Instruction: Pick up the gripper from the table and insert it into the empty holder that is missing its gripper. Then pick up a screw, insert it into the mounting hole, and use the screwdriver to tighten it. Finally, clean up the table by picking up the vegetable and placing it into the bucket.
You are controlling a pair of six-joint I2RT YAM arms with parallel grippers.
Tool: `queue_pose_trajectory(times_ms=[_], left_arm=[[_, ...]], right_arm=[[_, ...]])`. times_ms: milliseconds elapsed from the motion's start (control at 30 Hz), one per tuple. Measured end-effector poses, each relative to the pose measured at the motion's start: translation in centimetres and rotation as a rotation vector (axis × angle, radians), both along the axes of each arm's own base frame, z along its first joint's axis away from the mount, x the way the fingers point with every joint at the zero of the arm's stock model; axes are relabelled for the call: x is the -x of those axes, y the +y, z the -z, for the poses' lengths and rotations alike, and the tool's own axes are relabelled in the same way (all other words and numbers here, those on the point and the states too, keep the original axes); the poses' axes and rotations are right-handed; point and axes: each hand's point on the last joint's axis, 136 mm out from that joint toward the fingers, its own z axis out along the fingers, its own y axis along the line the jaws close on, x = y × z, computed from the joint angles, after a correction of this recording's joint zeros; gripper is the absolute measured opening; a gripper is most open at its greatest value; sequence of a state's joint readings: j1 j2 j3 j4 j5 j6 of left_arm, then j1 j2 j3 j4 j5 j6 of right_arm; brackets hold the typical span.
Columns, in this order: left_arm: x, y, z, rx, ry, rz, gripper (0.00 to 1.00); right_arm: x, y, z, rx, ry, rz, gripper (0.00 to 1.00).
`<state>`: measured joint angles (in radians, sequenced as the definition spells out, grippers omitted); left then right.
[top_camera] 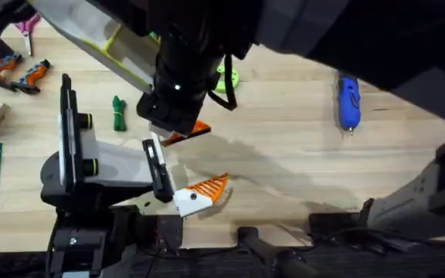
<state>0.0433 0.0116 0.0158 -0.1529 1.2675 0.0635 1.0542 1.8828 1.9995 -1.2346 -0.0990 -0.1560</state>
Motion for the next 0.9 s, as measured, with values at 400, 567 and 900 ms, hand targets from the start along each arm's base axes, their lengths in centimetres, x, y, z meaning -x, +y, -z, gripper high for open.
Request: queue_pose_trajectory(times_ms=[400, 567, 900], left_arm=[[0.00, 0.00, 0.00, 0.000, 0.000, 0.000, 0.985], [0.01, 0.00, 0.00, 0.000, 0.001, 0.000, 0.987], [0.01, 0.00, 0.00, 0.000, 0.000, 0.000, 0.986]], right_arm=[[0.27, -0.62, 0.51, 0.028, 0.018, 0.004, 0.007], [0.28, -0.66, 0.79, 0.033, 0.020, 0.005, 0.007], [0.13, -0.37, 0.91, 0.025, 0.016, 0.004, 0.007]])
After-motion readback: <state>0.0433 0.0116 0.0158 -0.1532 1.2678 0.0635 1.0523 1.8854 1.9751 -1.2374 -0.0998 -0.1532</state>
